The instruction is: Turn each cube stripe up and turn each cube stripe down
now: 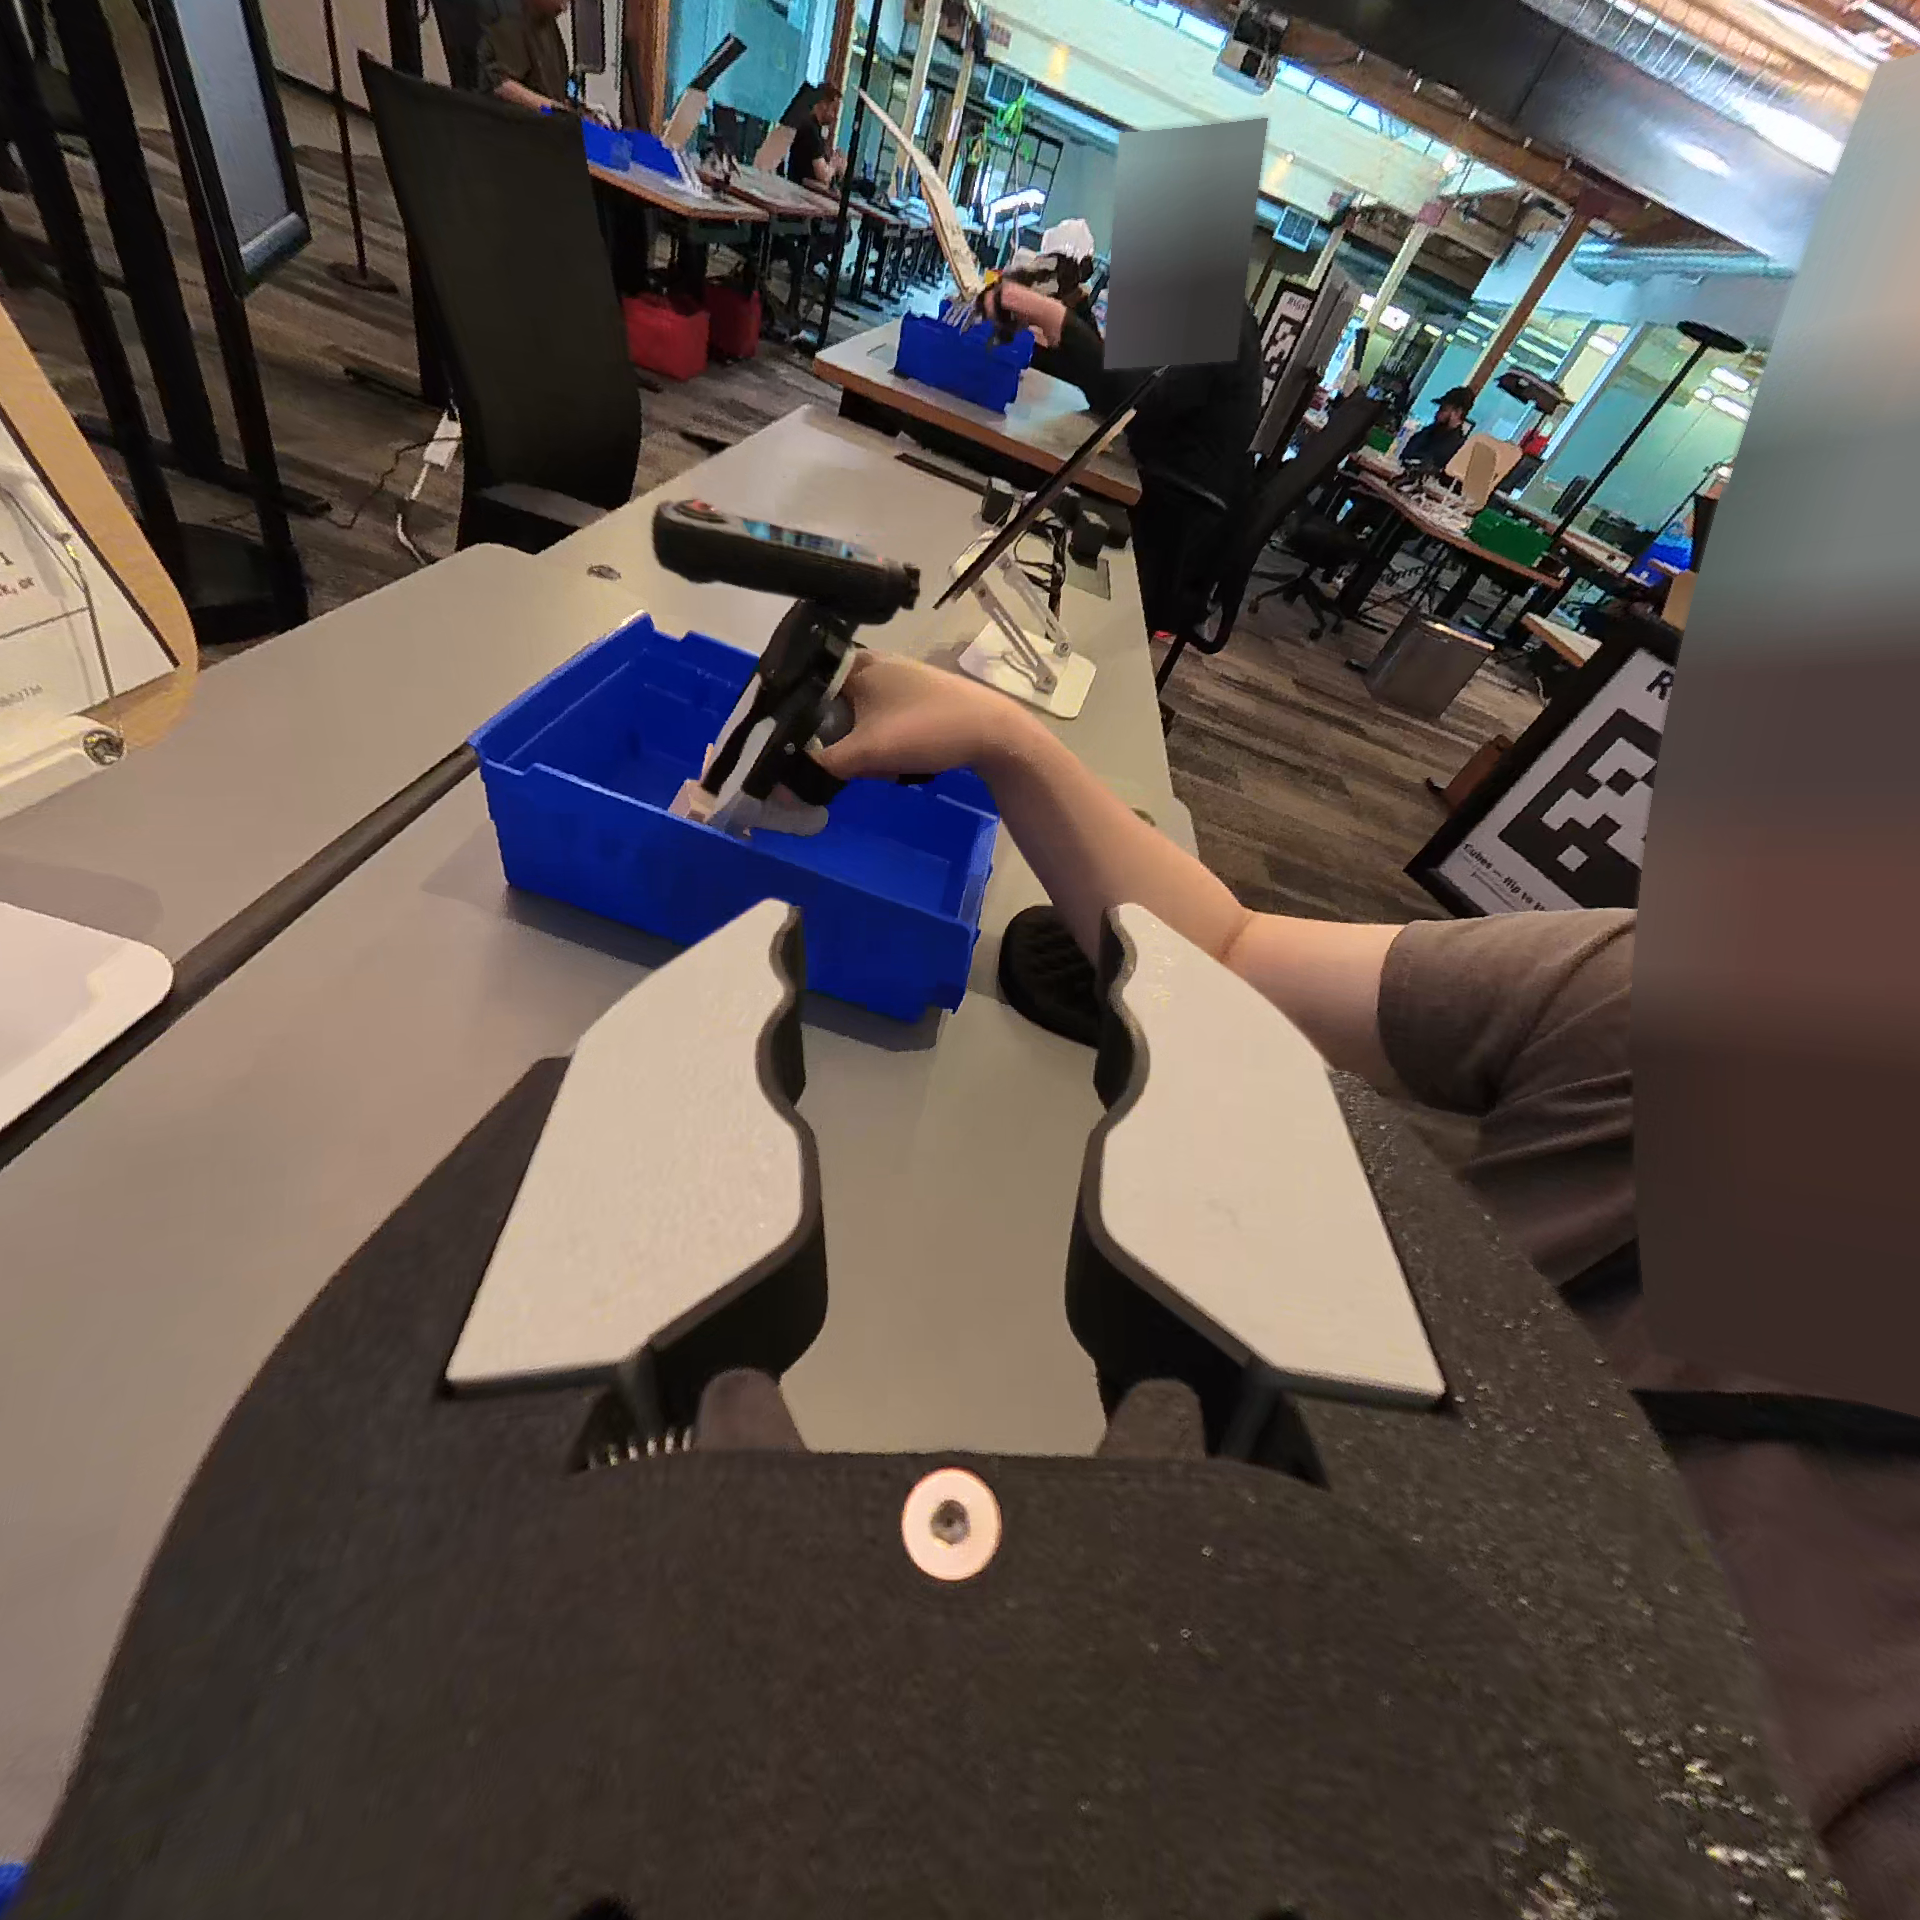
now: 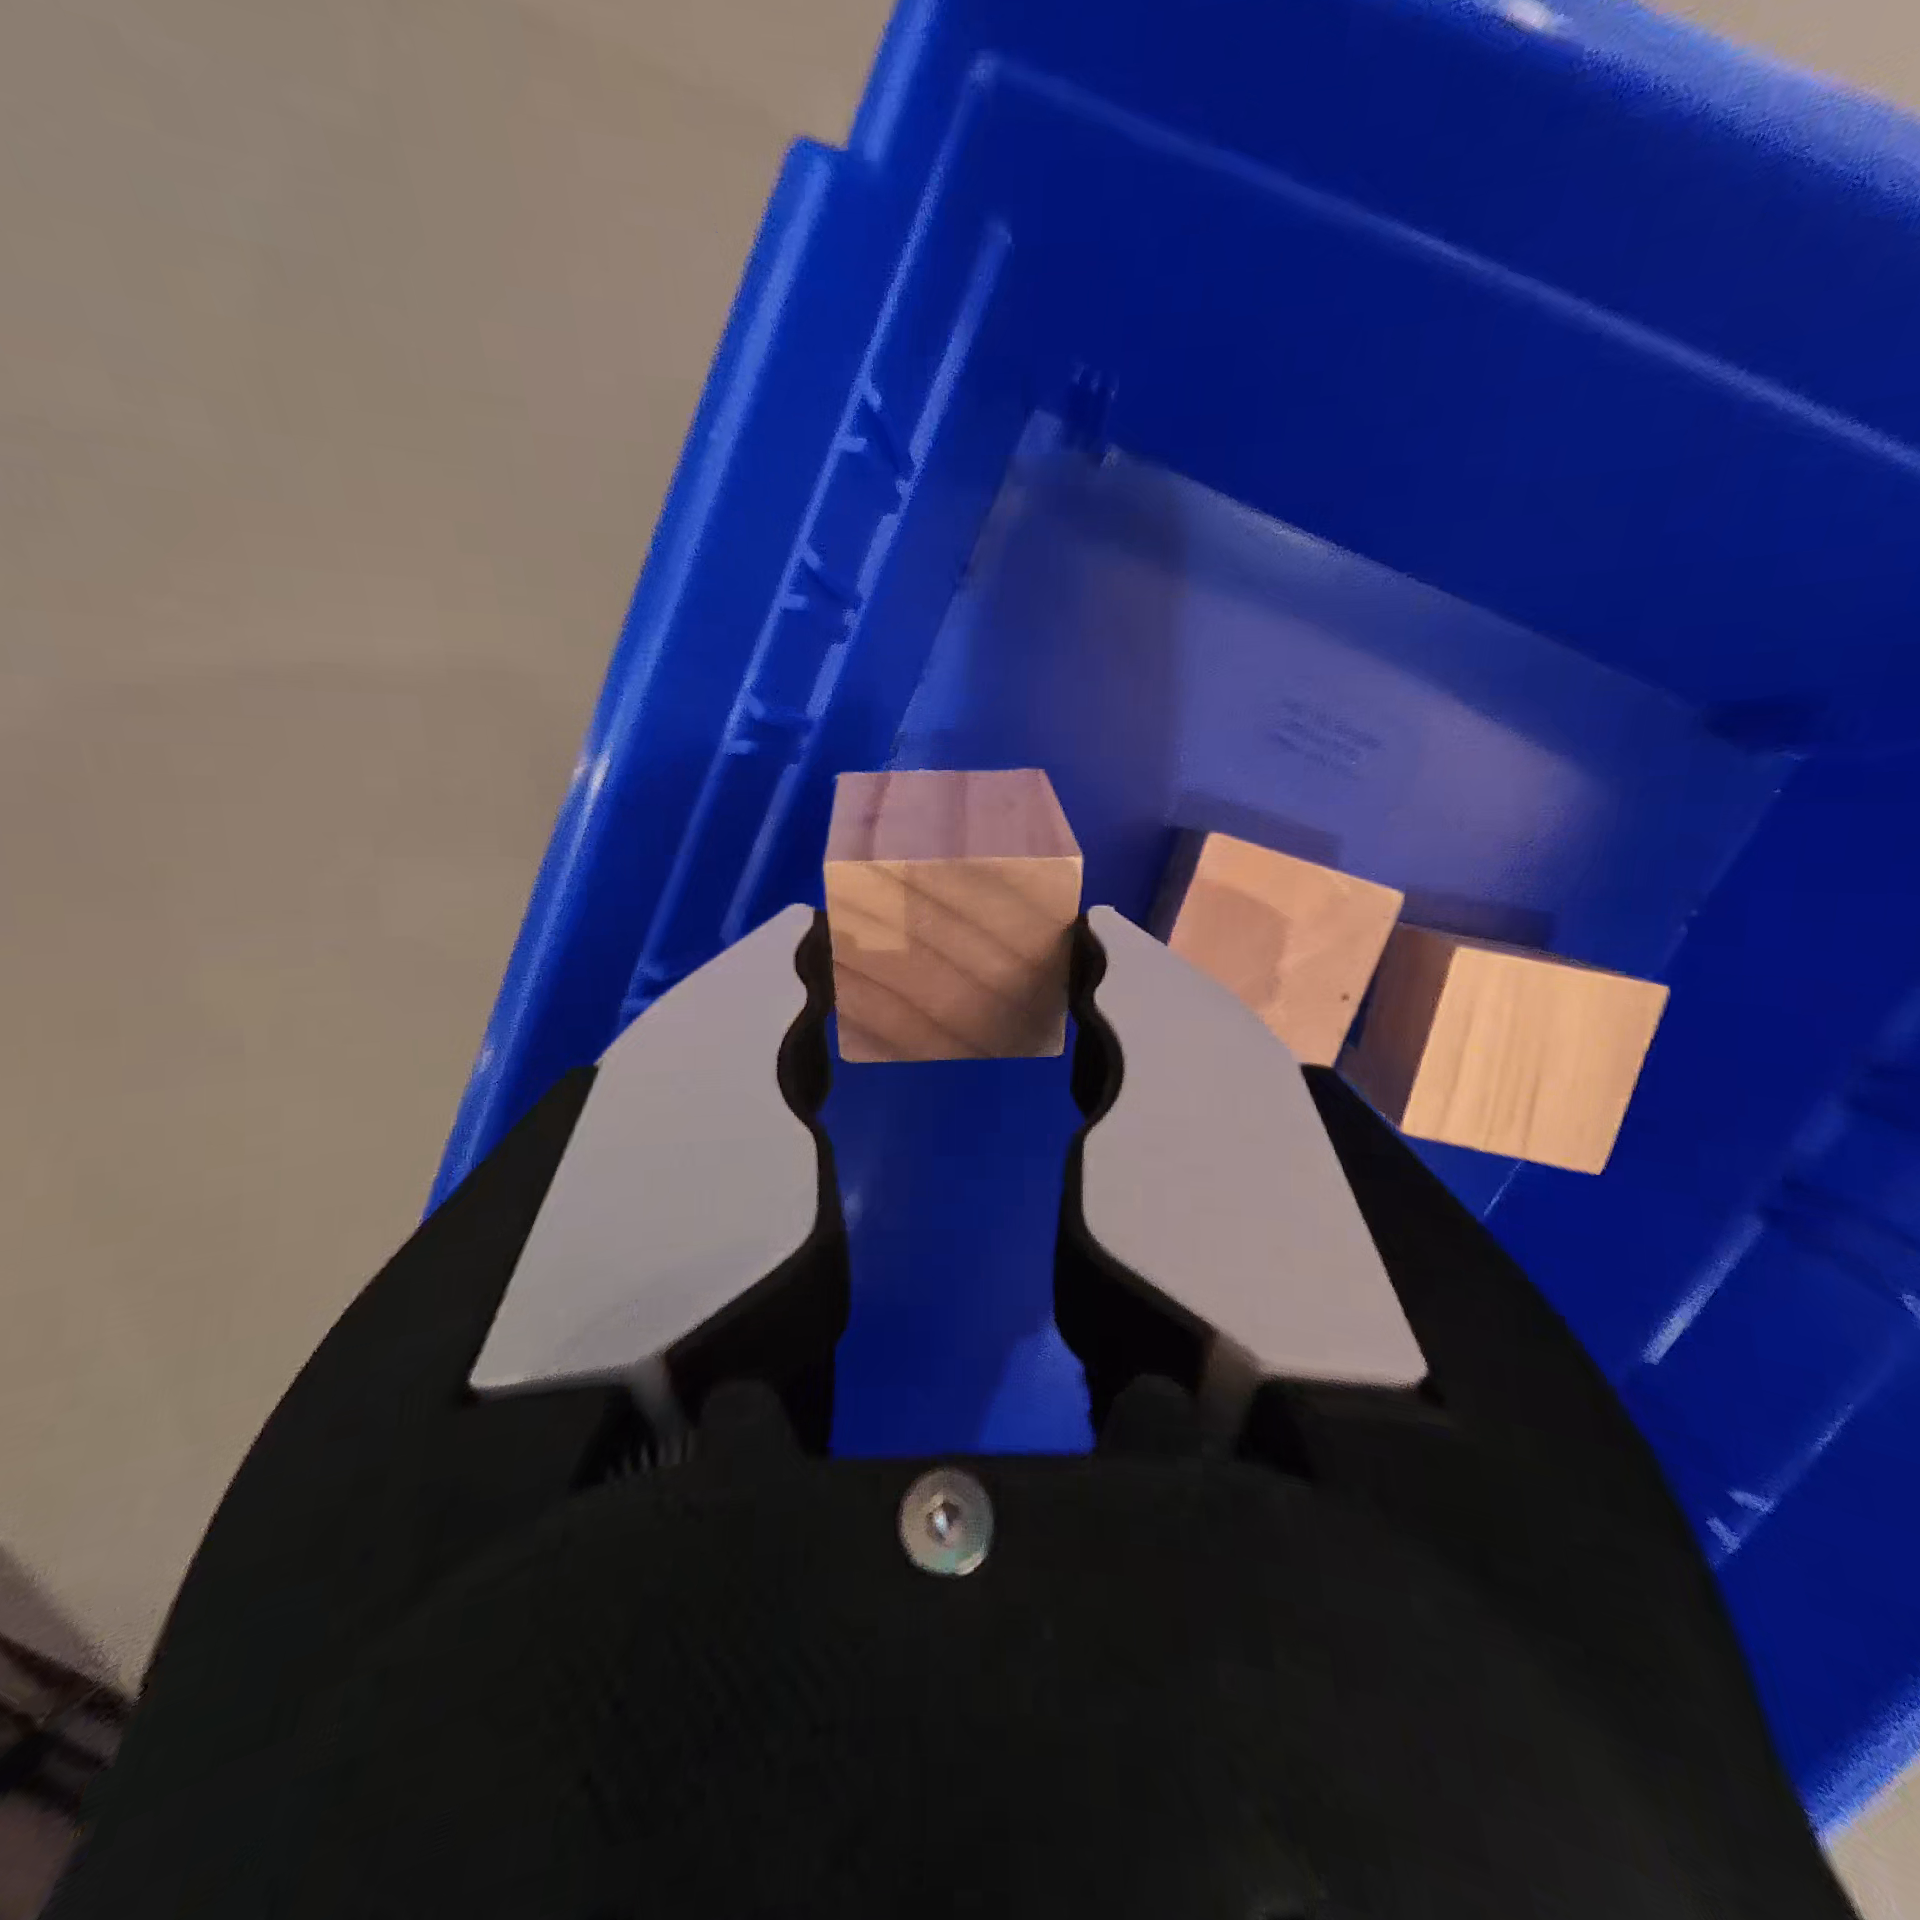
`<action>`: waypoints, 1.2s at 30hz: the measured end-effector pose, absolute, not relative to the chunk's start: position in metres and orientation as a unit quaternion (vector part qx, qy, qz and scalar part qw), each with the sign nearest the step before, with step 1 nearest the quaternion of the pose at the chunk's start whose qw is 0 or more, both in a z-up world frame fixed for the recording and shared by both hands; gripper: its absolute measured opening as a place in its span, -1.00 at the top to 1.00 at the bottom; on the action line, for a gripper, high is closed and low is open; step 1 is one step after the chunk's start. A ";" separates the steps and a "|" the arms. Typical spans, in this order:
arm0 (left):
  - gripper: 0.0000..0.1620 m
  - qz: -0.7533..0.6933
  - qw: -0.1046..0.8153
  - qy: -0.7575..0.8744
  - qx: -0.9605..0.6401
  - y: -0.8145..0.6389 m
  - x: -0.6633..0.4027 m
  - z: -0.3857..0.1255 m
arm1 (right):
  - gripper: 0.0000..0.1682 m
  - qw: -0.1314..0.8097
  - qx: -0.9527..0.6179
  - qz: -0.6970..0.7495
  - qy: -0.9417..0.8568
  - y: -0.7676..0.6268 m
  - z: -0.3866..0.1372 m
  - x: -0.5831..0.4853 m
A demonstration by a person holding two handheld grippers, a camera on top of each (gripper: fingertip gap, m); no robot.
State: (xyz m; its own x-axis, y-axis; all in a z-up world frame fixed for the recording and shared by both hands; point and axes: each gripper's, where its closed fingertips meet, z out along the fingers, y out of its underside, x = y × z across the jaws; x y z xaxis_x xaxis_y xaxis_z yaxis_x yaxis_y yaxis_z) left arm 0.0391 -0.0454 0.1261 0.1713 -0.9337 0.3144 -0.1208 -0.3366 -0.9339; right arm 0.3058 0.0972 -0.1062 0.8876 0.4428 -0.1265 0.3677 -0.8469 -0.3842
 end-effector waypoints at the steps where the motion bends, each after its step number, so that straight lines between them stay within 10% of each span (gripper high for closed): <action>1: 0.34 -0.496 0.402 0.411 -0.651 -0.046 0.041 0.123 | 0.47 0.171 -0.958 0.092 -0.213 0.099 -0.112 0.306; 23: 0.39 -0.413 0.492 0.398 -0.655 -0.037 0.008 0.145 | 0.43 0.288 -0.930 0.031 -0.225 0.124 -0.075 0.308; 30: 0.33 -0.243 0.594 0.356 -0.679 -0.006 -0.086 0.134 | 0.42 0.321 -0.913 0.048 -0.248 0.113 -0.046 0.303; 36: 0.33 0.059 0.505 0.297 -0.808 0.052 -0.191 0.059 | 0.41 0.293 -0.915 0.026 -0.278 0.110 -0.061 0.298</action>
State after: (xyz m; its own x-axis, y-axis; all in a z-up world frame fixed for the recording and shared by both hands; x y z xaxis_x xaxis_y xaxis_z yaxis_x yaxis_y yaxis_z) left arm -0.1914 0.0522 0.0588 0.8163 -0.4209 -0.3956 -0.5399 -0.3127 -0.7815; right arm 0.2981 0.1095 -0.0611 0.8442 0.5236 0.1149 0.4931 -0.6744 -0.5496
